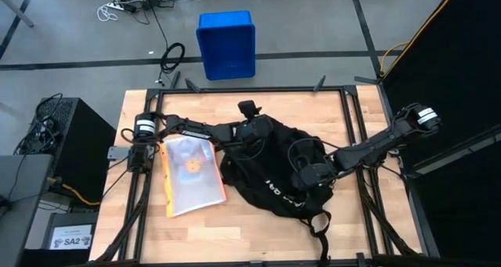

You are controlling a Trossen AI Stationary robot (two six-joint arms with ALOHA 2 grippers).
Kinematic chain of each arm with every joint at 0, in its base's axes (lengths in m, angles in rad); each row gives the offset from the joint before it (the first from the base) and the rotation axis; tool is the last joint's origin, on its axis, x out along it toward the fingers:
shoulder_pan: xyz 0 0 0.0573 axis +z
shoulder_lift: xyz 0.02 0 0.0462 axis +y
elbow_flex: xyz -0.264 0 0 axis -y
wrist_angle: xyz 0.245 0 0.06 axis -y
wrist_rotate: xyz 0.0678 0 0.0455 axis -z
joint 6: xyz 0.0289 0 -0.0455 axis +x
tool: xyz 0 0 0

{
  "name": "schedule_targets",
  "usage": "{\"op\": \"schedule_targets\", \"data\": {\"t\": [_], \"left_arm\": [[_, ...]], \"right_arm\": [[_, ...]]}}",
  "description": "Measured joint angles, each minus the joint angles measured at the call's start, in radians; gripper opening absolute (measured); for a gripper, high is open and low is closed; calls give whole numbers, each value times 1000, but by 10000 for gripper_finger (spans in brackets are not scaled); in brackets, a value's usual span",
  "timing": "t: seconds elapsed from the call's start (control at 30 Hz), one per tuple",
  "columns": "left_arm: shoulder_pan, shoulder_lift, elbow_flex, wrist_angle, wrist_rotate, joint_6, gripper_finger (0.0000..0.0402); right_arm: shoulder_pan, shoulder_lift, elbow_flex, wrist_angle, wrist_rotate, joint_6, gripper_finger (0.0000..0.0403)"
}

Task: Unpack backpack
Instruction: Remove the smartphone from the backpack

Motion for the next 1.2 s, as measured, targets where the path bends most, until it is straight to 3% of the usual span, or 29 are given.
{"op": "schedule_targets", "data": {"t": [0.23, 0.43, 0.63, 0.77, 0.87, 1.0, 1.2], "left_arm": [[-6, -93, 0, -28, -15, -3, 182], [-79, -158, 1, -8, 146, -11, 182], [-125, -169, 0, -14, 100, 69, 182], [-64, -173, 0, -18, 108, 107, 182], [28, -172, 0, -50, 239, 90, 181], [157, -172, 0, -105, 520, -16, 181], [241, -164, 0, -407, 903, -97, 181]], "right_arm": [[56, 1, 0, -20, 20, 61, 172], [74, 1, 1, -90, 100, 63, 160], [73, 1, 1, -188, 83, 93, 146], [73, 1, 1, -190, 31, 97, 133], [77, 1, 1, -189, 12, 117, 123], [77, 1, 2, -199, -5, 141, 113], [42, 1, 3, -396, -10, 174, 105]]}}
